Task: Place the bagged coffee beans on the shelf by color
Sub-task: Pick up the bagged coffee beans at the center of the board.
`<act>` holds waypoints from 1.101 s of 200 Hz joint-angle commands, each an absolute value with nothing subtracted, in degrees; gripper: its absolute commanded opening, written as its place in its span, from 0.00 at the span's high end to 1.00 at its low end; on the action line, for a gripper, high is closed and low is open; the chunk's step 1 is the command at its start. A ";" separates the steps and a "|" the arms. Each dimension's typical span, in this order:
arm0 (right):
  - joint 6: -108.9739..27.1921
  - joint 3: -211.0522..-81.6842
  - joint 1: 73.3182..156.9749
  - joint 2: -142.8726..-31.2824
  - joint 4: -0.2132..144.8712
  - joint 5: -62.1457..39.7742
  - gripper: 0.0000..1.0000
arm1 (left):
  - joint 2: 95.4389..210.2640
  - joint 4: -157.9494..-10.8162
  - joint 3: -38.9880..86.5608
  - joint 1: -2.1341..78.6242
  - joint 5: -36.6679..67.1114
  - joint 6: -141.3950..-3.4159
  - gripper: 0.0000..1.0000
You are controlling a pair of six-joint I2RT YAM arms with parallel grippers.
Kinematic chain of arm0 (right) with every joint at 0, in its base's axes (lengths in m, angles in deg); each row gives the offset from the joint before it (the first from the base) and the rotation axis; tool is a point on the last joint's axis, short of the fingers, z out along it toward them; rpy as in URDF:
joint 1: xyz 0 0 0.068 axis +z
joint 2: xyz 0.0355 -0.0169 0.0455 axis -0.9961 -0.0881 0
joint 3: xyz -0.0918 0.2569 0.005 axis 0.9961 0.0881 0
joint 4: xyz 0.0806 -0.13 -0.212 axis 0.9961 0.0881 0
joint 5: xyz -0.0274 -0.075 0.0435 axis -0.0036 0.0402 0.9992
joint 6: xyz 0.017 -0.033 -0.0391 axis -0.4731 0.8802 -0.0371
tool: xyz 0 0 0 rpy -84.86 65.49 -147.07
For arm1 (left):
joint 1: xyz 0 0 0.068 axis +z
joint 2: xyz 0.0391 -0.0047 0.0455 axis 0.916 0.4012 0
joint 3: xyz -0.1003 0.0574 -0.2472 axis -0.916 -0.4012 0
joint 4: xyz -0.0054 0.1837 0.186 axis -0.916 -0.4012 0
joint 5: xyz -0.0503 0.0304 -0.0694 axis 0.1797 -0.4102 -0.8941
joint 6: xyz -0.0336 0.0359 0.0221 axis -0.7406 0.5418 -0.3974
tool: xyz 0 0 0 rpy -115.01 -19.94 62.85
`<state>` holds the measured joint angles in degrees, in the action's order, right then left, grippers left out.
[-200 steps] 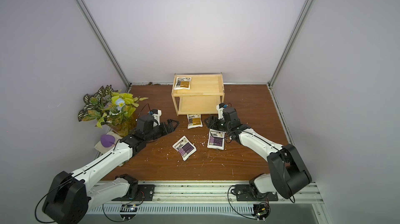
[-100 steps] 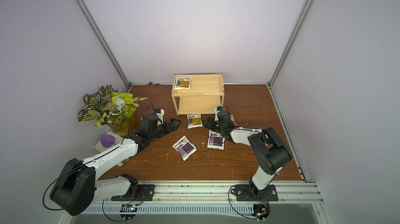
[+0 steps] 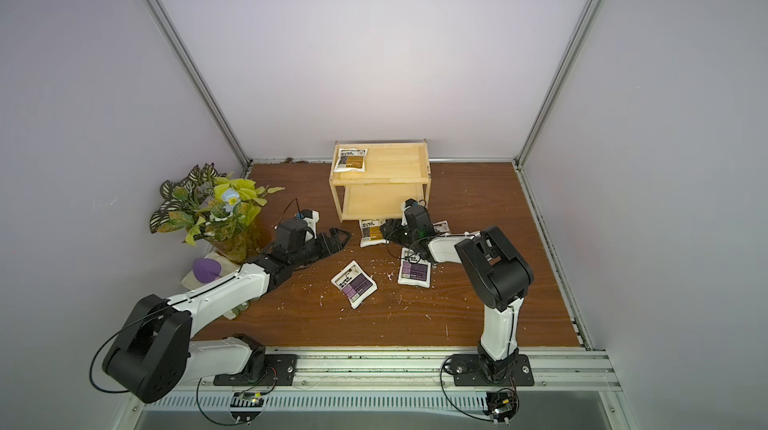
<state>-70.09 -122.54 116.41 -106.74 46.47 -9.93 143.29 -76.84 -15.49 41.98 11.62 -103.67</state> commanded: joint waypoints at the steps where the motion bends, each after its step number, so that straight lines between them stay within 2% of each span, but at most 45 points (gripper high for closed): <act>1: -70.03 -124.37 117.07 -107.56 45.42 -10.39 0.42 | 144.12 -75.51 -13.66 41.41 10.74 -103.17 0.01; 48: -70.06 -124.33 118.02 -108.78 45.07 -9.22 0.51 | 144.39 -75.39 -13.71 41.43 10.56 -102.93 0.01; 169: -67.25 -116.40 118.54 -101.17 46.43 -6.14 0.97 | 145.23 -74.42 -14.19 41.30 10.03 -102.66 0.00; 220: -66.23 -112.63 119.31 -96.35 48.79 -3.09 1.00 | 145.62 -73.99 -14.55 41.30 9.51 -102.56 0.01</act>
